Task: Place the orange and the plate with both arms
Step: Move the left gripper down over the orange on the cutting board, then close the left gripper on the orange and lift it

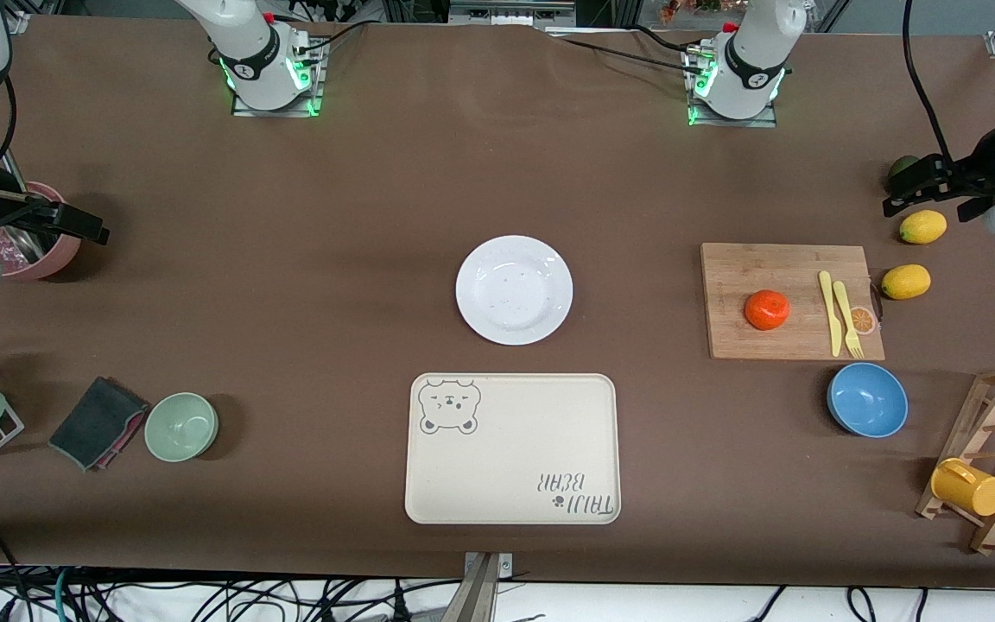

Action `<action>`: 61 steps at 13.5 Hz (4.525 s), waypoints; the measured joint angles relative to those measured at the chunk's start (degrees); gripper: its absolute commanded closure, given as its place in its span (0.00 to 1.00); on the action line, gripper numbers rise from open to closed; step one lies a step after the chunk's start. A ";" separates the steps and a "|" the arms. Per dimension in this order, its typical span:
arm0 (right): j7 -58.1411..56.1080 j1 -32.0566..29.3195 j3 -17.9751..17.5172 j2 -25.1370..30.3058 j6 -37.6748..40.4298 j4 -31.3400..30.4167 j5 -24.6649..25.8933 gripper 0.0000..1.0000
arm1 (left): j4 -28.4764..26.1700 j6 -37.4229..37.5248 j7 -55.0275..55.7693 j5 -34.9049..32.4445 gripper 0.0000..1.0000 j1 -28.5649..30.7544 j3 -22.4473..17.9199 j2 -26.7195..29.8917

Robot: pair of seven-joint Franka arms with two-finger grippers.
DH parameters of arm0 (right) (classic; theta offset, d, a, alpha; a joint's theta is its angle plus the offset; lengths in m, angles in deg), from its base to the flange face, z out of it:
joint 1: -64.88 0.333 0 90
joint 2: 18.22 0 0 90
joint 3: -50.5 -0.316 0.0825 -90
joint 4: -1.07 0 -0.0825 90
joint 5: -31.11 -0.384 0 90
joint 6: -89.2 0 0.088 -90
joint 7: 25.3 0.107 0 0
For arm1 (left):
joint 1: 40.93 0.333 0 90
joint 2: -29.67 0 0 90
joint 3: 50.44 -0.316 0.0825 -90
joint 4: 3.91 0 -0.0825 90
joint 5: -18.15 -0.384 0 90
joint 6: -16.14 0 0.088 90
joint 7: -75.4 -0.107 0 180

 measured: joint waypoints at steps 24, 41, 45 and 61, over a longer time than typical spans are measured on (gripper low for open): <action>0.00 0.01 -0.01 0.00 0.07 0.00 -0.01 0.00 | -17.76 -20.68 -0.02 0.00 0.00 0.97 -0.56 -6.12; 0.00 0.02 -0.02 0.00 0.09 0.00 -0.03 0.00 | -34.03 -51.88 0.57 3.81 0.00 -0.75 0.19 -16.66; 0.00 0.02 -0.02 0.00 0.09 0.00 -0.03 0.00 | -34.23 -52.95 0.57 3.86 0.00 -0.78 0.19 -17.71; 0.00 0.02 -0.02 0.00 0.09 0.00 -0.03 0.00 | -35.13 -58.00 0.55 3.88 1.00 -1.47 0.31 -20.58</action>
